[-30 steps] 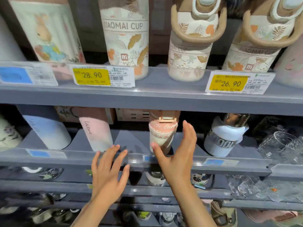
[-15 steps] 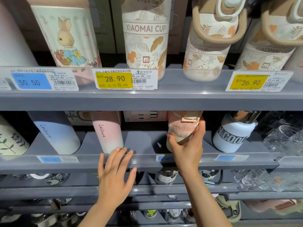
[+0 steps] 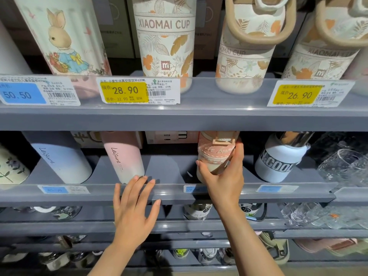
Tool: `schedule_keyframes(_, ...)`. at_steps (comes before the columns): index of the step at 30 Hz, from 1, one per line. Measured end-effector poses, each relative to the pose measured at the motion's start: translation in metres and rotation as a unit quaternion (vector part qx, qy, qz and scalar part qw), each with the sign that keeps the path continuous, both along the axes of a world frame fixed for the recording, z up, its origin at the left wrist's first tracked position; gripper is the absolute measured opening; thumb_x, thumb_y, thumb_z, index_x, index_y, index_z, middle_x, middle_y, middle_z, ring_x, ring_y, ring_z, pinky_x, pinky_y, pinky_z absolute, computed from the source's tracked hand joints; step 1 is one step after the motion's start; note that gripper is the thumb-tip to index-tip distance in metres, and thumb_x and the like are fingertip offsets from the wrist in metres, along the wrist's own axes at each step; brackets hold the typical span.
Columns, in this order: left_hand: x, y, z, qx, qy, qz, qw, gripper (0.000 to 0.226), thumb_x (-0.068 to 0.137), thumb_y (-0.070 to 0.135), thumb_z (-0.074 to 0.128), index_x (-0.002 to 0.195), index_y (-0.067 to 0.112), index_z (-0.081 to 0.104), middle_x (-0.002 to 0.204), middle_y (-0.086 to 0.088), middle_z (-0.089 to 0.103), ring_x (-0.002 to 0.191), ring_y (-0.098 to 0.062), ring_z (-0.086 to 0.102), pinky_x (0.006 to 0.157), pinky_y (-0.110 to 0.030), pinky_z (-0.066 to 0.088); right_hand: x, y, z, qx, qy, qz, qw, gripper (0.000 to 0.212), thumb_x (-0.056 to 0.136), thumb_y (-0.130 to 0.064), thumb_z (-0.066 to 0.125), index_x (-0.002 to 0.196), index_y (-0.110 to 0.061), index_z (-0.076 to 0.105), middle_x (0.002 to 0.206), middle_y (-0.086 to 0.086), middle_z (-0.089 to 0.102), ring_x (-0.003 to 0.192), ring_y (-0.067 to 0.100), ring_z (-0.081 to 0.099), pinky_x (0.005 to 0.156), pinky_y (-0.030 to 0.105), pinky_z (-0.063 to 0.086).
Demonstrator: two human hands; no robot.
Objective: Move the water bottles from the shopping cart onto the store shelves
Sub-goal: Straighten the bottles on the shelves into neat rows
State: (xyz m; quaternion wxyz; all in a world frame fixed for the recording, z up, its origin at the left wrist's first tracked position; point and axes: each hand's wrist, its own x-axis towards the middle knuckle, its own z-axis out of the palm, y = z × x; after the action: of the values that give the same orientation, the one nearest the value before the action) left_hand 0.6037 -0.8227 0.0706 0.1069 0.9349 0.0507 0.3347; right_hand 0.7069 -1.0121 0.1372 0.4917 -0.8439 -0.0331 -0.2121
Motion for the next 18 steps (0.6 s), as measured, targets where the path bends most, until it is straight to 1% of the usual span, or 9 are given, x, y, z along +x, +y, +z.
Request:
schedule_keyframes(2,0.0,-0.002,-0.001,-0.003,-0.001,0.002,1.0,0.048,0.099,0.048,0.032,0.129,0.016,0.051,0.132,-0.008,0.056,0.131,-0.027,0.043,0.12,-0.05,0.009,0.001,-0.002,-0.001,-0.004,-0.001,0.004,1.0,0.097,0.067,-0.042,0.083,0.142,-0.022,0.024,0.128,0.001,0.056,0.115,0.028,0.055,0.084,0.05,0.05)
schedule_keyframes(7,-0.001,-0.006,-0.001,-0.011,0.005,0.007,1.0,0.05,0.098,0.048,0.035,0.129,0.012,0.054,0.134,-0.011,0.053,0.133,-0.029,0.04,0.12,-0.049,0.007,-0.001,-0.003,0.0,-0.001,-0.001,0.01,1.0,0.099,0.068,-0.042,0.083,0.144,-0.025,0.021,0.128,0.0,0.056,0.116,0.027,0.054,0.084,0.05,0.051)
schedule_keyframes(10,-0.001,-0.008,0.001,-0.019,0.019,0.017,0.999,0.055,0.099,0.051,0.031,0.127,0.01,0.056,0.133,-0.011,0.054,0.134,-0.028,0.039,0.12,-0.047,0.004,-0.002,-0.004,0.001,-0.007,0.005,0.017,1.0,0.101,0.068,-0.044,0.083,0.142,-0.031,0.015,0.13,0.0,0.056,0.118,0.028,0.053,0.085,0.048,0.051)
schedule_keyframes(12,0.0,-0.01,0.002,-0.028,0.03,0.026,0.999,0.059,0.099,0.053,0.028,0.126,0.01,0.057,0.132,-0.011,0.054,0.134,-0.028,0.038,0.121,-0.045,0.002,-0.001,-0.006,0.002,-0.002,0.012,0.023,1.0,0.1,0.067,-0.045,0.083,0.139,-0.035,0.014,0.129,-0.001,0.057,0.118,0.027,0.054,0.085,0.045,0.05)
schedule_keyframes(15,-0.001,-0.013,0.004,-0.034,0.038,0.035,0.998,0.061,0.099,0.054,0.027,0.124,0.008,0.058,0.132,-0.011,0.055,0.134,-0.027,0.037,0.121,-0.044,0.002,0.001,-0.005,0.003,-0.004,0.018,0.028,0.999,0.101,0.065,-0.051,0.083,0.138,-0.031,0.017,0.127,-0.003,0.058,0.116,0.026,0.055,0.085,0.046,0.05)
schedule_keyframes(18,-0.002,-0.014,0.005,-0.03,0.04,0.035,0.998,0.059,0.099,0.054,0.028,0.125,0.009,0.057,0.132,-0.011,0.054,0.134,-0.027,0.038,0.121,-0.043,0.003,0.0,0.0,0.002,-0.016,0.016,0.039,0.999,0.099,0.064,-0.059,0.079,0.139,-0.025,0.024,0.128,-0.004,0.056,0.116,0.025,0.054,0.083,0.049,0.051)
